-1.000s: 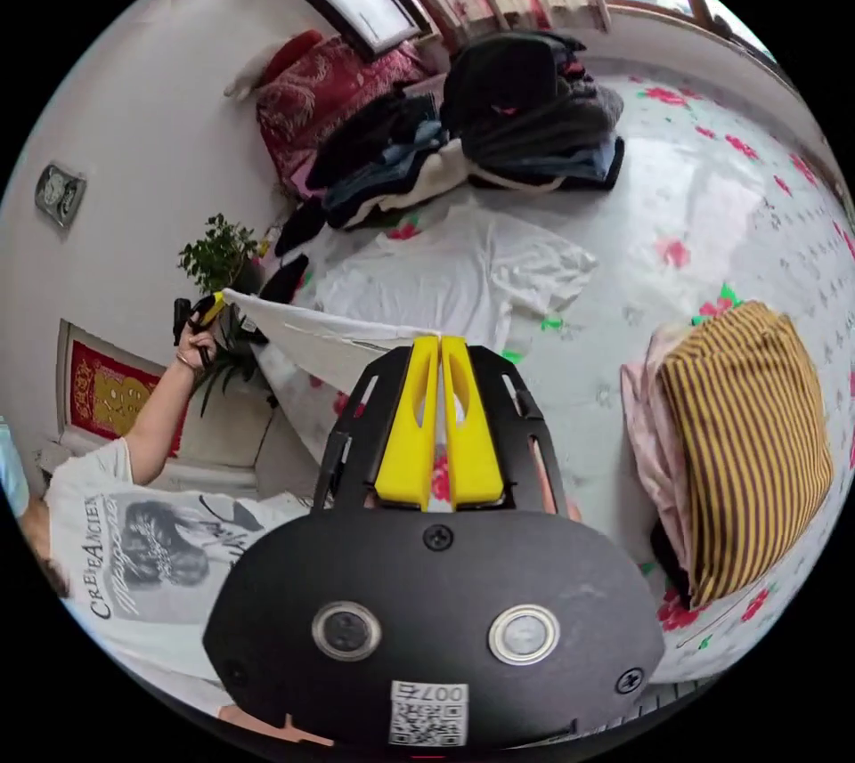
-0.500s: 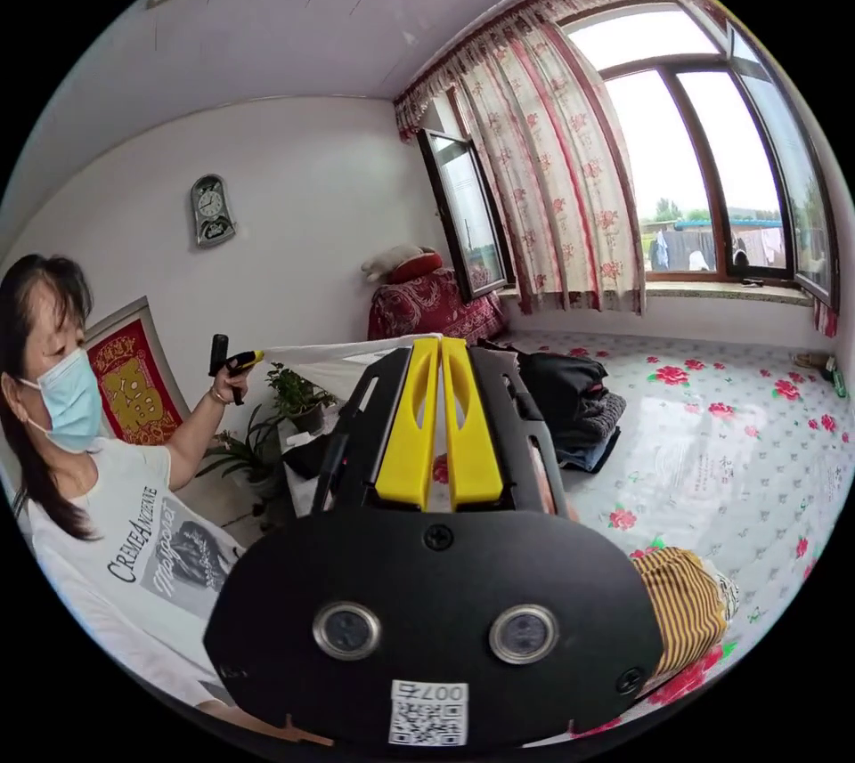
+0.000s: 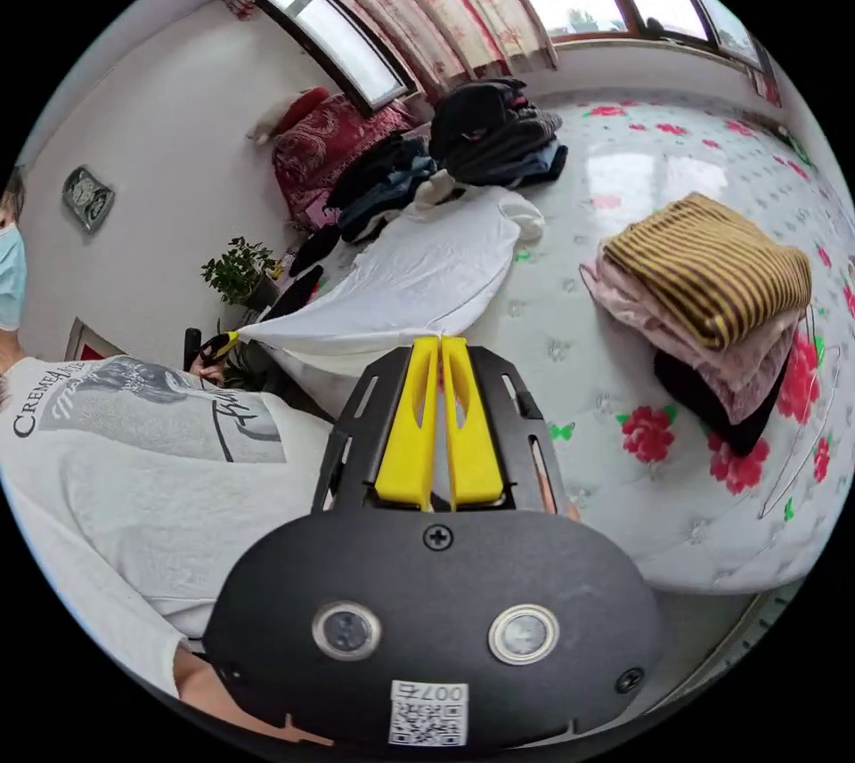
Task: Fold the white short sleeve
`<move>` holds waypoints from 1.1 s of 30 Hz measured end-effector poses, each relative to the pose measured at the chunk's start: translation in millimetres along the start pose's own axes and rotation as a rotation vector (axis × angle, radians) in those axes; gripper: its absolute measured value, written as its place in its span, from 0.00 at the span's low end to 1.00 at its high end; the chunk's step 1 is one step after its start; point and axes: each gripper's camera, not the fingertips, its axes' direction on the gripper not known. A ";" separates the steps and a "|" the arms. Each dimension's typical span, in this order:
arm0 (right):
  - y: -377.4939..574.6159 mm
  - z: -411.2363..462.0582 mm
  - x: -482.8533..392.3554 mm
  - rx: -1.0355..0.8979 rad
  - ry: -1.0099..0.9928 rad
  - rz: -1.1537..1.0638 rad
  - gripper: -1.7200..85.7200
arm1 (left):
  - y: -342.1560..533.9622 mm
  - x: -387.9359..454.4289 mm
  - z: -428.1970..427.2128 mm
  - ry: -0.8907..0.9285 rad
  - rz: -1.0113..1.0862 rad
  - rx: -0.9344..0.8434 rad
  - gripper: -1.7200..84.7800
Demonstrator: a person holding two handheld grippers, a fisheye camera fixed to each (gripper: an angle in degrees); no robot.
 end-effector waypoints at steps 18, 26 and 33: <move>-109.0 126.8 56.3 -0.086 -0.012 0.197 0.02 | -132.8 -63.5 91.0 -0.077 -0.175 0.013 0.01; -183.5 220.0 79.1 -0.162 0.161 0.274 0.04 | -188.4 -100.1 146.8 -0.300 -0.278 -0.027 0.11; -119.7 225.7 61.4 -0.256 0.147 0.210 0.05 | -145.3 -70.8 149.3 -0.376 -0.166 -0.184 0.12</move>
